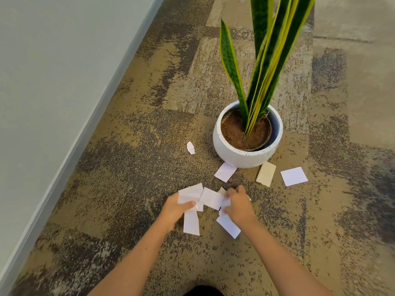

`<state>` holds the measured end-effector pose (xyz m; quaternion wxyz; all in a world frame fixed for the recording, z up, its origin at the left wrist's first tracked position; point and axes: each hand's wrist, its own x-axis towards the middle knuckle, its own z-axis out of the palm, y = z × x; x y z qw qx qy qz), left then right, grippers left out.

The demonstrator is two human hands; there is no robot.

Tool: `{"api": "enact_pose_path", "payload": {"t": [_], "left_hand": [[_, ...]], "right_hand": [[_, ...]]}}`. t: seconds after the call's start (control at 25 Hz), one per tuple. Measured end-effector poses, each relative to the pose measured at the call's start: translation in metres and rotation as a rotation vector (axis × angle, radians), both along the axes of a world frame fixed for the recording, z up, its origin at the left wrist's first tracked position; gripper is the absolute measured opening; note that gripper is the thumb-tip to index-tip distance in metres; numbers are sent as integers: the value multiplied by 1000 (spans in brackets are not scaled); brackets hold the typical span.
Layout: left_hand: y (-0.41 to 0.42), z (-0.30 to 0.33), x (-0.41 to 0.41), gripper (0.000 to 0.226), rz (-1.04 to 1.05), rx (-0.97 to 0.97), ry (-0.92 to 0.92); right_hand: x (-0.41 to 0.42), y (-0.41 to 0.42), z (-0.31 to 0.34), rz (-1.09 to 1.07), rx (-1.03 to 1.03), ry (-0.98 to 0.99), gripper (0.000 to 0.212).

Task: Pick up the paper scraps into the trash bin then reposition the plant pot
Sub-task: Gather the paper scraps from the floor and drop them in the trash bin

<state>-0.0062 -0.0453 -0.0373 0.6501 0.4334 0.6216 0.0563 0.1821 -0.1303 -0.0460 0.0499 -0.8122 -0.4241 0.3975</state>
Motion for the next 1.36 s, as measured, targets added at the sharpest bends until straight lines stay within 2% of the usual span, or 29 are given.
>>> {"api": "enact_pose_path", "payload": {"t": [0.16, 0.2, 0.32, 0.36, 0.44, 0.56, 0.6, 0.72, 0.76, 0.84, 1.0, 1.2, 1.36], "left_hand": [[1, 11, -5, 32, 174, -97, -124], [1, 15, -4, 32, 197, -99, -151], [-2, 25, 1, 29, 250, -85, -208], [-3, 27, 3, 28, 264, -80, -223], [-5, 29, 5, 28, 283, -70, -244], [-10, 26, 4, 28, 311, -66, -250], [-12, 25, 3, 28, 322, -67, -250], [-16, 22, -3, 23, 369, -64, -248], [-16, 20, -5, 22, 389, -63, -243], [-17, 17, -9, 22, 424, -64, -236], [-17, 12, -14, 24, 430, -73, -220], [-18, 10, -18, 27, 438, -93, -209], [-18, 10, -13, 27, 355, -129, -191]], "right_hand": [[16, -12, 5, -264, -1, 104, 59], [19, -17, 5, -266, -19, 111, 52], [21, -31, 9, -281, -21, 168, 8], [20, -34, 11, -310, -10, 196, 5], [20, -38, 12, -389, 42, 219, 12], [16, -42, 12, -505, 129, 255, 4], [13, -44, 12, -473, 127, 247, 16], [1, -49, 9, -194, -1, 149, 71], [-3, -48, 8, -117, -38, 92, 80], [-8, -44, 5, -34, -73, 8, 81], [-6, -37, 0, 42, -119, -48, 67], [7, -48, 0, -248, -49, 53, 47], [27, -58, -1, -601, 39, 181, 46]]}}
